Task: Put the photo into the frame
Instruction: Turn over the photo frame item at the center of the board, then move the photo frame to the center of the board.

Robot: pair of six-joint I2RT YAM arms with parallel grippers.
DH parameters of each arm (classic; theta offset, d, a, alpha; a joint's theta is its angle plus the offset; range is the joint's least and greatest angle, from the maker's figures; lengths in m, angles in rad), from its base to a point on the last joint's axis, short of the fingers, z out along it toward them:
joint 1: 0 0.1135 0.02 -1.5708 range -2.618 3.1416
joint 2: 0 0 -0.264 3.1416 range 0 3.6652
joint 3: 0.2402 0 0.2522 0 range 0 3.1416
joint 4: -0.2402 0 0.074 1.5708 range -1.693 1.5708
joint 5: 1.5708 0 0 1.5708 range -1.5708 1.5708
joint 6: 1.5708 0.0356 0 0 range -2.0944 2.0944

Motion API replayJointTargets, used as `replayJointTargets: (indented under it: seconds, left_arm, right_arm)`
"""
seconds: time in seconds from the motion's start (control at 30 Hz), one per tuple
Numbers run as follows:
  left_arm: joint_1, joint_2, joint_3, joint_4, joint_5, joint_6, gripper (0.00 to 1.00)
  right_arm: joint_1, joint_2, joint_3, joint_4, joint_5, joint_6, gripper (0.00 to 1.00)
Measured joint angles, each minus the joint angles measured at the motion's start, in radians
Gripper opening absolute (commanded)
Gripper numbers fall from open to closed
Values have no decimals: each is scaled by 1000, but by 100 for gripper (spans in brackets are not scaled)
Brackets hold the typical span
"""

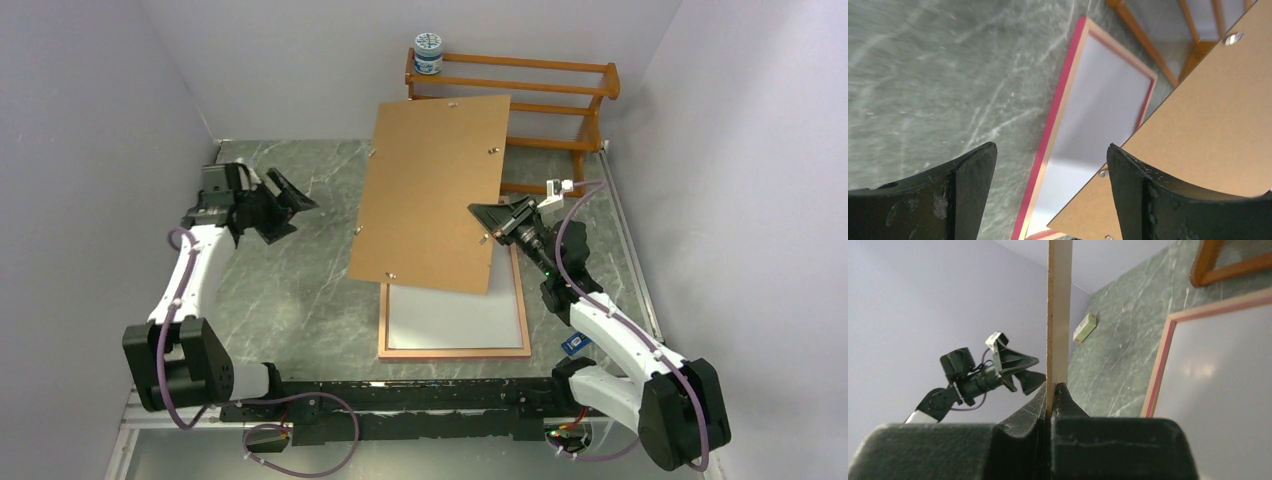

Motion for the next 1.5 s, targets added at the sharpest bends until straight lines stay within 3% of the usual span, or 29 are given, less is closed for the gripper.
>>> replayJointTargets:
  seconds: [0.17, 0.33, 0.57, 0.87, 1.2, 1.5]
  left_arm:
    - [-159, 117, -8, 47, -25, -3, 81]
    - [-282, 266, -51, 138, -5, -18, 73]
    - [-436, 423, -44, 223, -2, -18, 54]
    - [-550, 560, -14, 267, -74, -19, 30]
    - [-572, 548, 18, 206, -180, -4, 26]
    - [-518, 468, 0, 72, -361, 64, 33]
  right_arm:
    - [-51, -64, -40, -27, -74, 51, 0]
    - [-109, -257, -29, -186, -101, -12, 0]
    - [-167, -423, 57, -518, -11, -175, 0]
    - [-169, -477, 104, -826, 117, -281, 0]
    - [-172, -467, 116, -869, 115, -295, 0]
    - [-172, -399, 113, -807, 0, -231, 0]
